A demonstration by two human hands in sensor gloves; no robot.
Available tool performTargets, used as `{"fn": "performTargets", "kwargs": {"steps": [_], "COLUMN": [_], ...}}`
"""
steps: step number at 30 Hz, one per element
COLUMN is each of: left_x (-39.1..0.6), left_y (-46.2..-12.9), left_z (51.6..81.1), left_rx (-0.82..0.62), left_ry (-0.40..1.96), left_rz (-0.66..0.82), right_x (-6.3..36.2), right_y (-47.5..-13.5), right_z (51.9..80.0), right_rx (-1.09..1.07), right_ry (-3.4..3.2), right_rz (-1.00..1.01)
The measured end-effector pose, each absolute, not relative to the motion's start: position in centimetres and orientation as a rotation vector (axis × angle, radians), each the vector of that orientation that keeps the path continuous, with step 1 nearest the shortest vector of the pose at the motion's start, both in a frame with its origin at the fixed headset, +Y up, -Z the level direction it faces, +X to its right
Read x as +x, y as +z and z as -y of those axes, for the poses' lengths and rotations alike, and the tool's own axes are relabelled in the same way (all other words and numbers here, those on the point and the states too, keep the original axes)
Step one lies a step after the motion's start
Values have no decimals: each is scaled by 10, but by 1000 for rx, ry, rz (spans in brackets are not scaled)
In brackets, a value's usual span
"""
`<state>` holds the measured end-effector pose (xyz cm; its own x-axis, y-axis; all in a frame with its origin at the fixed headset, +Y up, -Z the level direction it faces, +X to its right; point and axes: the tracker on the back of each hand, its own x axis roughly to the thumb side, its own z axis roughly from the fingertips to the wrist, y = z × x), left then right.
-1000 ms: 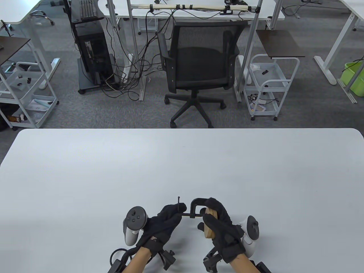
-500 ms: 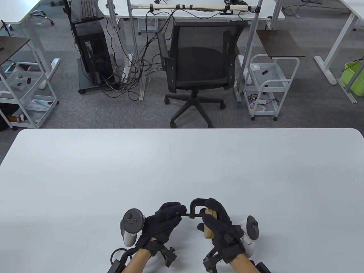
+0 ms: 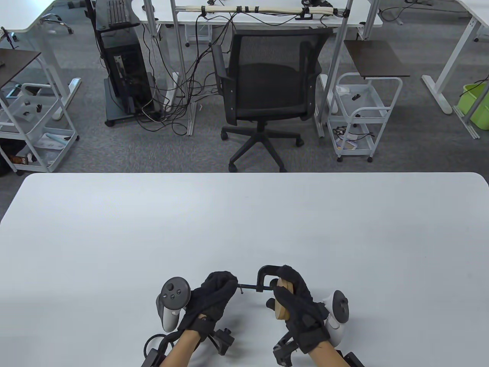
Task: Screw the clamp shut
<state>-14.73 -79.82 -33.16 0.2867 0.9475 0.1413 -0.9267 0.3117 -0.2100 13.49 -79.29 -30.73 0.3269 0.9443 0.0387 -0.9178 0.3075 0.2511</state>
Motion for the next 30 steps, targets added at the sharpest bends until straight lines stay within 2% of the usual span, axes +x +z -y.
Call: {"fn": "performTargets", "kwargs": {"steps": [3,4,5,8,16,30], "left_x": [-141,-138,-137,-135,-130,-131], "left_y": [-335,-334,-333,-333,-333,-331], "left_z": [809,812,813,815,810,794], "left_rx": [-329,-405,-419,-383,-391,-191], "left_ry": [1356,1437,1482,1490,1533,1455], "left_rz": [379,371,360,353,484,542], "right_x": [135,134,134,134,132,131], "right_y": [-307,-307,-307,-308,-308,-308], "right_z": [793,793,793,793,794,795], "right_rx": [251,258,266,279,292,288], "right_ry": [1232,1233,1233,1242,1243,1256], "right_rz": [-131,-135,-143,-152,-168,-168]}}
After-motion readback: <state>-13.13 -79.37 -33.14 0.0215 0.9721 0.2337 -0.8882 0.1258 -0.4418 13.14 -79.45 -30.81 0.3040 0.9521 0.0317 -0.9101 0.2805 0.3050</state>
